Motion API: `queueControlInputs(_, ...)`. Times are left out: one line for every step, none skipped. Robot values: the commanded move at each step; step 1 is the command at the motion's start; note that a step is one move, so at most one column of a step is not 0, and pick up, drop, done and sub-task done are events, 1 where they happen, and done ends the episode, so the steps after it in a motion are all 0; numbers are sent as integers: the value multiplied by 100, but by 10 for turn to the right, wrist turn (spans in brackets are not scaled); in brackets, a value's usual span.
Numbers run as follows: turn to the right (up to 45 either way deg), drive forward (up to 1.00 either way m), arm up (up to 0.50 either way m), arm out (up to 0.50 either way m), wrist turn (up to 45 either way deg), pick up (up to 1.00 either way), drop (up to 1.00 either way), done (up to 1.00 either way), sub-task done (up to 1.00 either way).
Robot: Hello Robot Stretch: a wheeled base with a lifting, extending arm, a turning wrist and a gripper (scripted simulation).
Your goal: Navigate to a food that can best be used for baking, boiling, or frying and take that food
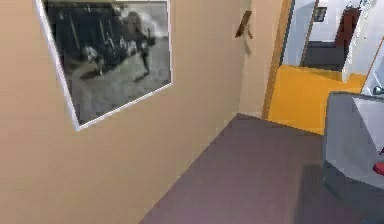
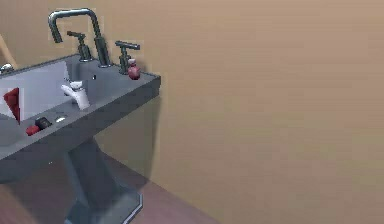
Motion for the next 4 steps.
queueControlInputs(-30, 0, 0, 0, 0, 0, 0, 0, 0)
queueControlInputs(0, 60, 0, 0, 0, 0, 0, 0, 0)
queueControlInputs(330, 0, 0, 0, 0, 0, 0, 0, 0)
queueControlInputs(0, 90, 0, 0, 0, 0, 0, 0, 0)
